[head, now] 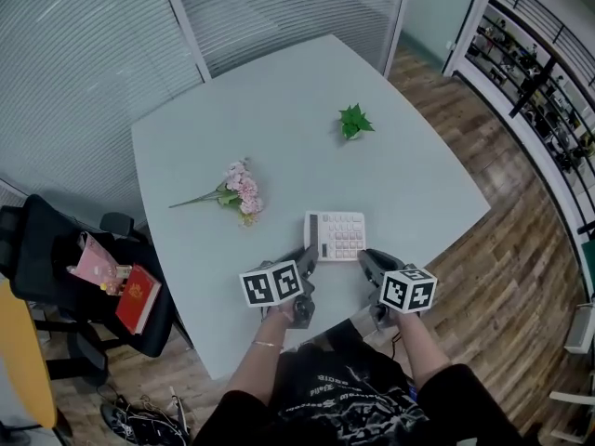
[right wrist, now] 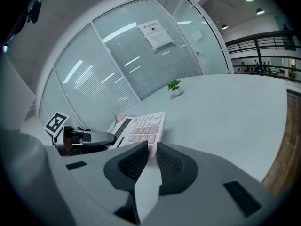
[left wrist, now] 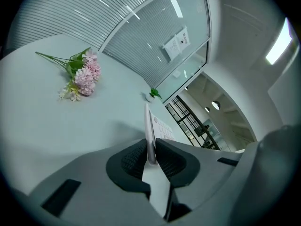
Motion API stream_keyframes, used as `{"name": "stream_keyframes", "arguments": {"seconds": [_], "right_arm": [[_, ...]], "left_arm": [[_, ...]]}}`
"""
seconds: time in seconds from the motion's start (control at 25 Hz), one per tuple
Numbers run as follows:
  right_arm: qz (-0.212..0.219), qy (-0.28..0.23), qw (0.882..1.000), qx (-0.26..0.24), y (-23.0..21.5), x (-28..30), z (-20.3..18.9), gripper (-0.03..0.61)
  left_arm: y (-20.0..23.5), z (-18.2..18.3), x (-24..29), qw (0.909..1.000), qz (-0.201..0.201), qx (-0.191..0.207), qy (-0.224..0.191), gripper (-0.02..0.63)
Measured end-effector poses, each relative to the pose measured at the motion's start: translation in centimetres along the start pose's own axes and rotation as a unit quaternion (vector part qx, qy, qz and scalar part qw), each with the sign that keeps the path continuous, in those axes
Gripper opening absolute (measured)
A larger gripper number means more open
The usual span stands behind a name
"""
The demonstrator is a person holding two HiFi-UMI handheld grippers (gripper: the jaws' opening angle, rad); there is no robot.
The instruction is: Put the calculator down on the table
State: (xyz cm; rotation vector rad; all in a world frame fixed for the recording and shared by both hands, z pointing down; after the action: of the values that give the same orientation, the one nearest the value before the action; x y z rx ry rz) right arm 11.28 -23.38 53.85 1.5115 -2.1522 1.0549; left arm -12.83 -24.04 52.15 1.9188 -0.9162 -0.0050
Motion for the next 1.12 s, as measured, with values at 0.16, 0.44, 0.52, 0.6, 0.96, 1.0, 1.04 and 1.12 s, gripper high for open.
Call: {"name": "stream_keyframes", "arguments": {"seconds": [0.16,0.44,0.52,0.6,0.96,1.0,1.04,1.12], "right_arm": [[-0.009,0.017,1.000,0.010,-1.2,1.6,0.3,0.064],[-0.012,0.041,0.999,0.030,-3.3,4.1,1.0,0.064],[-0.014,0.051,0.998,0.031,-3.7,4.6,1.2,0.063],[-0.015,0.058,0.998,0.027,-3.9,5.0,1.3,0.063],[-0.025,0.083,0.996,0.004,-3.9,6.3,2.0,0.061],[-0.026,0.085,0.996,0.003,-3.9,6.3,2.0,0.061],[-0.027,0.088,0.996,0.001,-3.9,6.3,2.1,0.061],[-0.030,0.094,0.995,-0.002,-3.8,6.3,2.3,0.061]], "left_arm": [[0.8,0.4,1.9,0.9998,0.011,-0.006,0.014,0.067],[1.9,1.0,4.5,0.9990,0.029,-0.027,0.019,0.067],[2.0,1.0,5.1,0.9988,0.034,-0.027,0.022,0.067],[2.3,1.1,5.4,0.9986,0.037,-0.027,0.026,0.067],[3.2,1.3,6.0,0.9978,0.053,-0.029,0.027,0.069],[3.2,1.3,6.0,0.9978,0.054,-0.028,0.028,0.069],[3.2,1.2,6.0,0.9977,0.055,-0.028,0.028,0.069],[3.1,1.2,6.1,0.9977,0.056,-0.027,0.027,0.069]]}}
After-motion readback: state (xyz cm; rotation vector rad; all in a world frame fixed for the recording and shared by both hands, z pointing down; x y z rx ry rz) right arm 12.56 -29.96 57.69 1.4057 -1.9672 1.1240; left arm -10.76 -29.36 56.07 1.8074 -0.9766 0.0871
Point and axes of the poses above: the fingertips, and each gripper's own axes: x forward along the fingers, y to its left, z out of its top, the point moved 10 cm from there along -x, backward along the fingers, and after that the axes turned 12 degrees about -z, right-handed, at the moved point
